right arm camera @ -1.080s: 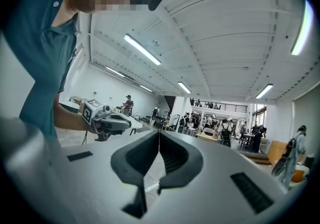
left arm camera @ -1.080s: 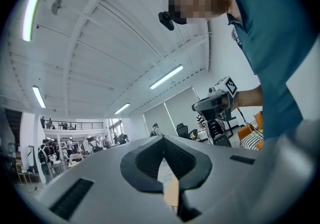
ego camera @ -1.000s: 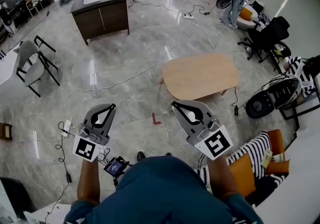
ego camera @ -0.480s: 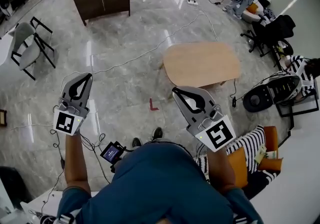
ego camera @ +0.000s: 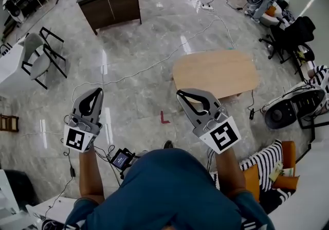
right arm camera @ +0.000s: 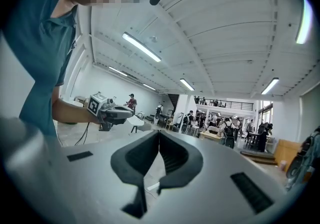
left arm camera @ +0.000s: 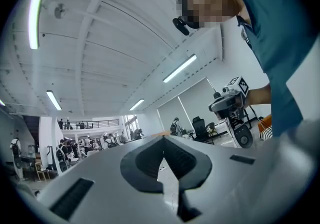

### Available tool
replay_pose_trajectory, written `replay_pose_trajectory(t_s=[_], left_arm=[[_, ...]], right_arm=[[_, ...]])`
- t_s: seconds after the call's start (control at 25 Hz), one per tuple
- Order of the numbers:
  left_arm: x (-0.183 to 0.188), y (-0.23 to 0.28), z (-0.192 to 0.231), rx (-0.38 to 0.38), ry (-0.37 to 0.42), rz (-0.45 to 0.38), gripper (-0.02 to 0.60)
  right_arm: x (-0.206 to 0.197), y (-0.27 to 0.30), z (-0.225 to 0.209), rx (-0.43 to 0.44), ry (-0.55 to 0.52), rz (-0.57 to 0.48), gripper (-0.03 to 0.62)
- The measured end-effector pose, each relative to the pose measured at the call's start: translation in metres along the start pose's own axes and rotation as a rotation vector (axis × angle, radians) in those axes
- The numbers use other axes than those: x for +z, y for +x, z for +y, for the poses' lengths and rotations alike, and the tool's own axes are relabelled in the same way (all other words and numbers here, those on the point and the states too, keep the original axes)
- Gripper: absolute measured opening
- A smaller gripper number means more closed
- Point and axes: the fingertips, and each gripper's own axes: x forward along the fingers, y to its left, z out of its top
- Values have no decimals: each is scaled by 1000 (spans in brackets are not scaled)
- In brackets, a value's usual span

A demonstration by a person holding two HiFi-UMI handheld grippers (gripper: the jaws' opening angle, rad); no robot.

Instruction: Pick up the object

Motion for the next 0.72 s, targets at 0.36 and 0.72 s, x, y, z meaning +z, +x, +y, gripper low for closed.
replay_pose_trajectory(t_s=[0.36,0.72], left_arm=[[-5,30,-11,1,-28,52,5],[-24,49,29,-59,-62,57,3]], right_arm=[[-7,17,-37,35,30,-29,15],[-2,81,-48,23,26,-18,15]])
